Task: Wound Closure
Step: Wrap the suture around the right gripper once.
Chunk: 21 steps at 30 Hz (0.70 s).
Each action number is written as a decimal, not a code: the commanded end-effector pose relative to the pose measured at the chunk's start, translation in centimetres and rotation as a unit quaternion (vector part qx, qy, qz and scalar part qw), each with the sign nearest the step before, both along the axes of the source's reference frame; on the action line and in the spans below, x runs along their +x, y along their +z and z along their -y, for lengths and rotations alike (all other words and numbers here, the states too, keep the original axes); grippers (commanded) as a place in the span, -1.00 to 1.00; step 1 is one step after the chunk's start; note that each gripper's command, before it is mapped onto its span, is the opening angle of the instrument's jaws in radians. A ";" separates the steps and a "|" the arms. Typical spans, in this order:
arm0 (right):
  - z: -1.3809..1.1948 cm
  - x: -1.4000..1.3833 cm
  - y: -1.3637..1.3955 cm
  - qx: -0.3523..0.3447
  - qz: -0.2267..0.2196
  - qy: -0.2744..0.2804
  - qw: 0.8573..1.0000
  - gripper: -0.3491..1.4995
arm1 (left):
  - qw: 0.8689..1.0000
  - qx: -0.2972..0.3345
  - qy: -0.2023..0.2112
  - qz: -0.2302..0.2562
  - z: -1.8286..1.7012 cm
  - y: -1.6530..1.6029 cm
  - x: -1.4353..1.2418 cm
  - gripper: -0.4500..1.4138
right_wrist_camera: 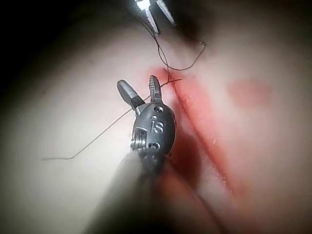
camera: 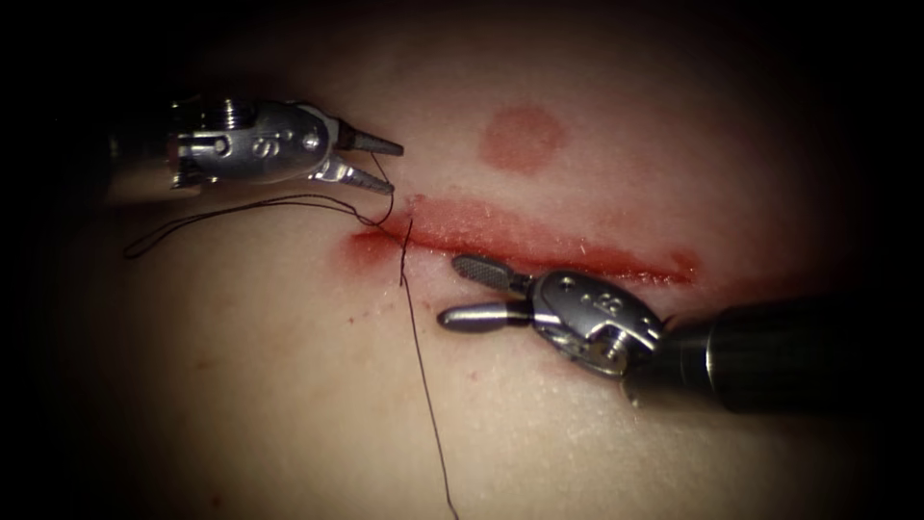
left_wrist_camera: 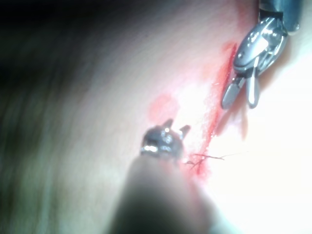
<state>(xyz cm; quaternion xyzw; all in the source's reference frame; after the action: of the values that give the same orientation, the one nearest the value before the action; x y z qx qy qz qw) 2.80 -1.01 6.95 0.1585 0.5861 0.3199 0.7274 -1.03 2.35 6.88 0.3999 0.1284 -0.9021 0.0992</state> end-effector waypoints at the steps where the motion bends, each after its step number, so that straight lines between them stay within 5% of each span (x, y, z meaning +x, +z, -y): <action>1: 0.06 0.08 0.06 0.001 -0.001 0.000 1.000 0.33 | 1.000 0.002 0.002 0.002 -0.04 0.05 0.00 -0.58; 21: 0.08 0.08 0.02 0.002 0.000 0.000 1.000 0.45 | 0.997 -0.060 0.037 -0.030 -0.10 0.59 -0.19 -0.57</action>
<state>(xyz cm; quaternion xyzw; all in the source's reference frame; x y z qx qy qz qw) 2.84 -1.03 6.93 0.1578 0.5858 0.3210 0.7273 -1.18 2.44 7.42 0.3600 0.0913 -0.9158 0.1529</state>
